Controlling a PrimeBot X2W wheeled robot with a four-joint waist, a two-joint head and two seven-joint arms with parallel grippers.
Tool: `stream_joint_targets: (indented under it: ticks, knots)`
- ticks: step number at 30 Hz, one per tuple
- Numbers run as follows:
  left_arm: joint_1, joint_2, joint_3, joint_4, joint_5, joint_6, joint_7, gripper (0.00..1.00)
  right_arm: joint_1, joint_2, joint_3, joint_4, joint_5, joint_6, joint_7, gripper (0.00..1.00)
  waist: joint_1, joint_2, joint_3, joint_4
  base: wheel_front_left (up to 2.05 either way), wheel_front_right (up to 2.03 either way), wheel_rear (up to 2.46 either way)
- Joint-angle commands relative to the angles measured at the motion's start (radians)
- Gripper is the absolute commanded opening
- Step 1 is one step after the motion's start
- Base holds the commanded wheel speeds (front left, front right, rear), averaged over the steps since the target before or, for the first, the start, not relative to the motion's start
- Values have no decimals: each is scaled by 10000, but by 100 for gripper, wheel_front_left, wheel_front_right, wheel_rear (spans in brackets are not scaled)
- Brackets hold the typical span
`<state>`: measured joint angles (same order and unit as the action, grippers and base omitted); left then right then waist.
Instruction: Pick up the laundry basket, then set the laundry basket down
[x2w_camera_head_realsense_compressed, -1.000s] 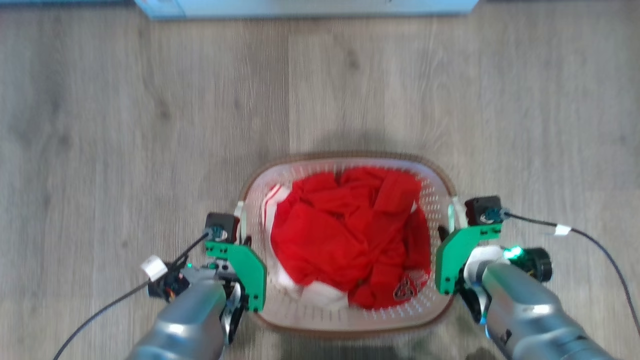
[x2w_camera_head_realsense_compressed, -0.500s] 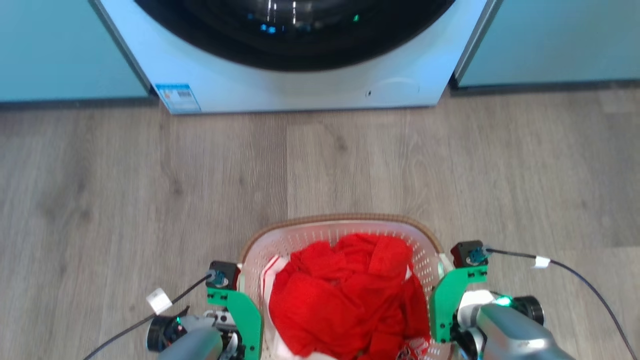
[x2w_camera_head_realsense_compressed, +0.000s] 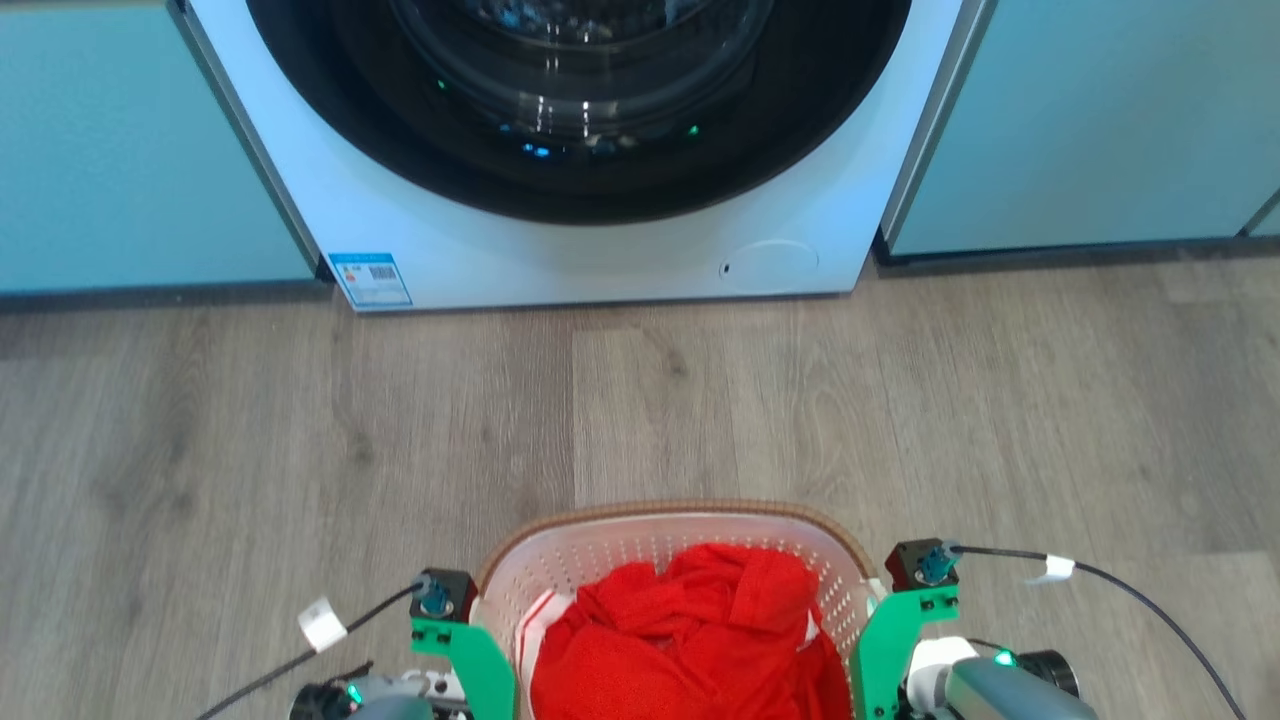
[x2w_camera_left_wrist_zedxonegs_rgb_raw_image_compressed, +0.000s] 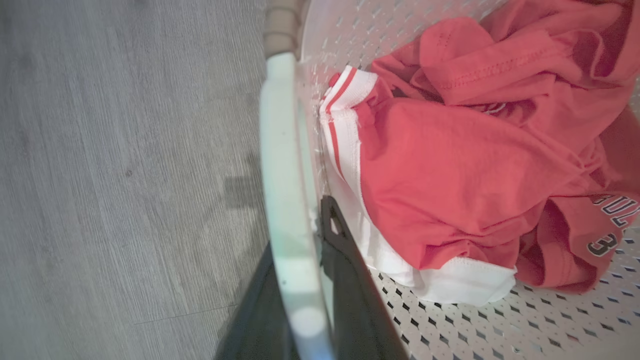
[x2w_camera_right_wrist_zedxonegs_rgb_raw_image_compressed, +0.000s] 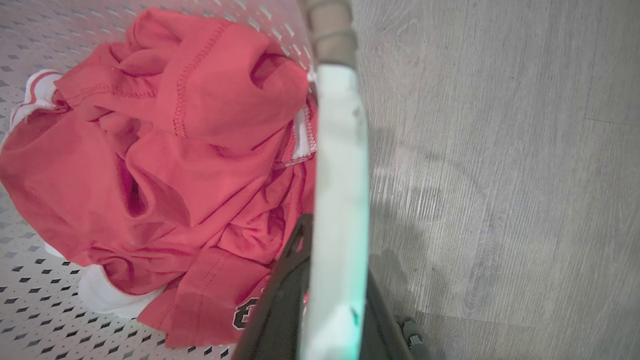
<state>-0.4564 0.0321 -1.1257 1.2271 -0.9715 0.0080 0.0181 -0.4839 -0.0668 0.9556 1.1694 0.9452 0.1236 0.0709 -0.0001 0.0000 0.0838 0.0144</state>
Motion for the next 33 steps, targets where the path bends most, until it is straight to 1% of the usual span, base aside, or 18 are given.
stream_joint_targets:
  ticks: [1, 9, 19, 33]
  knots:
    - [-152, 181, 45, 2, -71, -29, 42, 0, -59, 166, 227, -223, 71, 71, -44, 0, 1, 0, -201, -11, 0, 0, 0]
    - [141, 181, -56, 102, -230, -37, -7, 0, 47, 166, 655, -169, 486, 71, -68, 0, 1, 0, -643, 9, 0, 0, 0]
    - [80, 181, -144, 142, -352, 16, -202, 0, -96, 166, 1076, -75, 839, 71, -258, 0, 1, 0, -728, 14, 0, 0, 0]
    - [135, 181, -291, 162, -565, 80, -207, 0, -170, 166, 1615, -2, 1231, 71, -374, 0, 1, 0, -832, -10, 0, 0, 0]
